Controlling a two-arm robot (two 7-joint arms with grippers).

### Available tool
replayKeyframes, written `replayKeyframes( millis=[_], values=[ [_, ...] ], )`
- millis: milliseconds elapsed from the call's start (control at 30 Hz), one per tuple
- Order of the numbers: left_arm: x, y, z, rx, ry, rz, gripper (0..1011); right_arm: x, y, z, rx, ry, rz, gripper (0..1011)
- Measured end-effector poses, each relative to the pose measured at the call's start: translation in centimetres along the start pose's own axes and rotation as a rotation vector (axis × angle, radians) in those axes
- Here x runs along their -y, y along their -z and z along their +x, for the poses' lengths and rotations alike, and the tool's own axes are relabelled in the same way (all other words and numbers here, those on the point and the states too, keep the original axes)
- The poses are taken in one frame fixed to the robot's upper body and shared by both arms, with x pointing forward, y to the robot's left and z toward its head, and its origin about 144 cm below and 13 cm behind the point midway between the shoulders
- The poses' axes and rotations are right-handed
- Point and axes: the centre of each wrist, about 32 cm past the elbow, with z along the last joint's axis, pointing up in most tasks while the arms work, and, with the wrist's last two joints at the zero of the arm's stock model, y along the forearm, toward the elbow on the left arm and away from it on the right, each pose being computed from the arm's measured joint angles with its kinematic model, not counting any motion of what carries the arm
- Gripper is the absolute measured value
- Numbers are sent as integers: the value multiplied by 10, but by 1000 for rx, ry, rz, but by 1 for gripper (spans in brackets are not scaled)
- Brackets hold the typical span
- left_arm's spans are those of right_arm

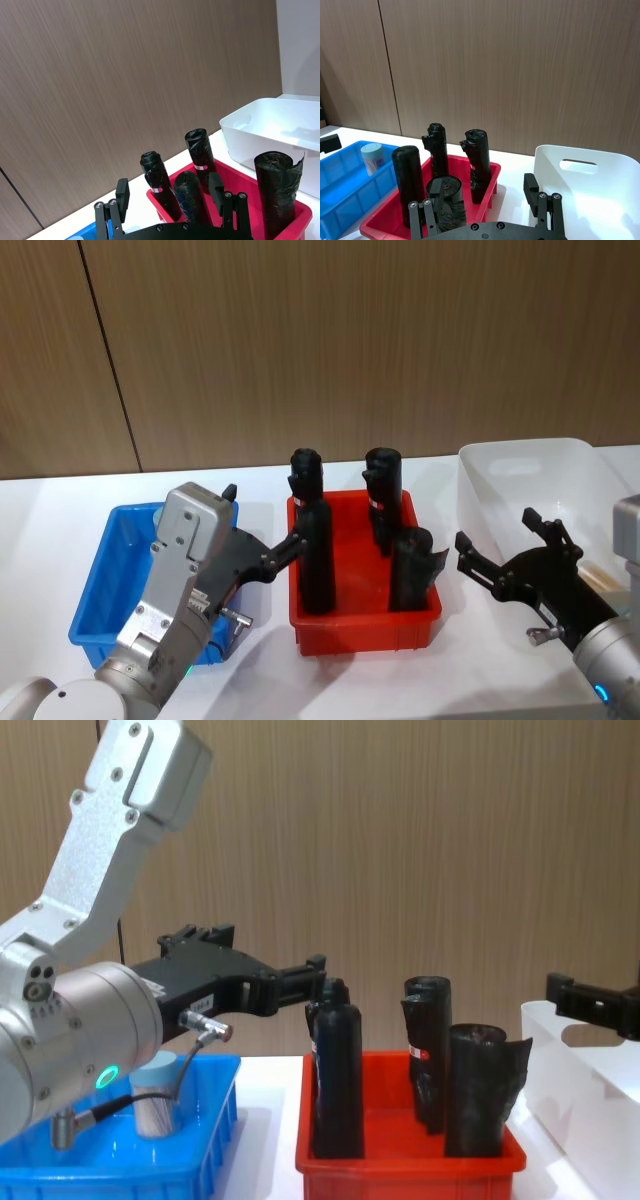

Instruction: Pick the cotton swabs from the blue box and place them into the white box.

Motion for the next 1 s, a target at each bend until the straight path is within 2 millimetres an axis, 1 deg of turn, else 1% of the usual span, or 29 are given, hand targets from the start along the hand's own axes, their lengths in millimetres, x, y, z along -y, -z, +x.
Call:
replayKeyframes(
  millis=[233, 533, 767, 1000],
  values=[
    [0, 0, 0, 0, 0, 0, 1004, 0, 0, 1, -8, -18, -10, 1001],
    [0, 0, 0, 0, -1, 0, 1004, -4, 1, 4, -21, -89, -60, 1002],
    [0, 0, 0, 0, -1, 1, 1004, -13, 5, 7, -22, -153, -106, 1001],
    [0, 0, 0, -1, -1, 1, 1004, -27, 10, 10, -18, -197, -139, 1001]
  ],
)
